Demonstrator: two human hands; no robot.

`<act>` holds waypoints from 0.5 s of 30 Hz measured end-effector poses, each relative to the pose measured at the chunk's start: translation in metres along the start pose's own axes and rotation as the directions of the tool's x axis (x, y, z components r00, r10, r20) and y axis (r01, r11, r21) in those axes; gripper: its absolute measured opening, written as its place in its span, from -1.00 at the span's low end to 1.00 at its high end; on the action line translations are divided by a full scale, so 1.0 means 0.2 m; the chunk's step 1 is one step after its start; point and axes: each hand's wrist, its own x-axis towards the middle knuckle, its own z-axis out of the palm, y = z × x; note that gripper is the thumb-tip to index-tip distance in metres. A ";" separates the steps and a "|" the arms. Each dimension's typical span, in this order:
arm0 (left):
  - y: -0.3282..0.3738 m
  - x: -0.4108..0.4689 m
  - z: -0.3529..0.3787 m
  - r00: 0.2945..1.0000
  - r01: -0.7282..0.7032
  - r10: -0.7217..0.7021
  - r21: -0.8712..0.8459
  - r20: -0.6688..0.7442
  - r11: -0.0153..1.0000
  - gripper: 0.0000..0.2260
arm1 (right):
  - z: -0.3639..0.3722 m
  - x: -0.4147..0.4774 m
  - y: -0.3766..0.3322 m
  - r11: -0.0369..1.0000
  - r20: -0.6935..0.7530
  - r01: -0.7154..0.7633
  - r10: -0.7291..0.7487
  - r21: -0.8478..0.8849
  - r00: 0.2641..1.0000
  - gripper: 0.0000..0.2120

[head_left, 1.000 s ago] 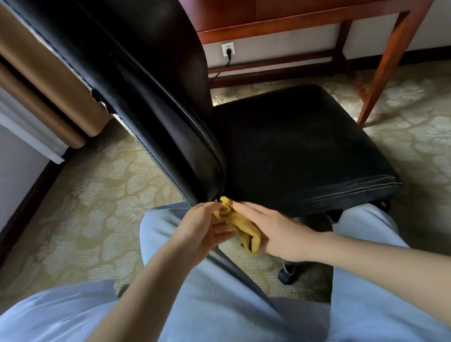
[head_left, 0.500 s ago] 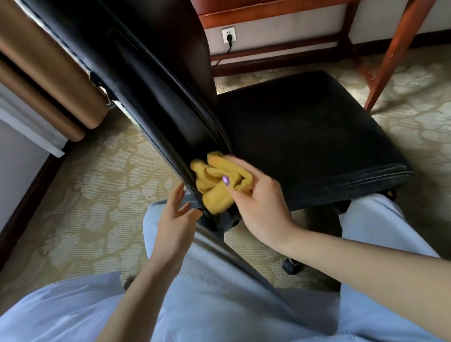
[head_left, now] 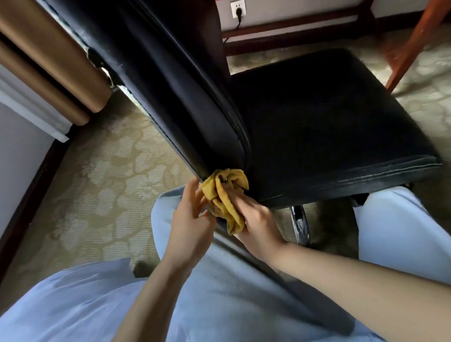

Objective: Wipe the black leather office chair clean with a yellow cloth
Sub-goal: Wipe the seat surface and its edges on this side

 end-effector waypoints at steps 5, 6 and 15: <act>0.01 0.00 0.01 1.000 0.003 -0.004 -0.032 -0.014 0.999 -0.34 | 0.02 -0.02 0.06 0.993 0.074 -0.113 0.112 0.020 0.991 -0.50; 0.01 0.00 0.01 1.000 -0.005 0.005 -0.029 -0.015 1.000 -0.34 | 0.02 -0.02 0.07 0.989 0.108 -0.140 0.134 0.047 0.985 -0.52; -0.06 0.03 0.00 0.994 -0.059 0.064 0.050 -0.094 0.997 -0.37 | 0.04 -0.11 0.20 0.595 0.254 -0.803 0.772 0.033 0.582 -0.85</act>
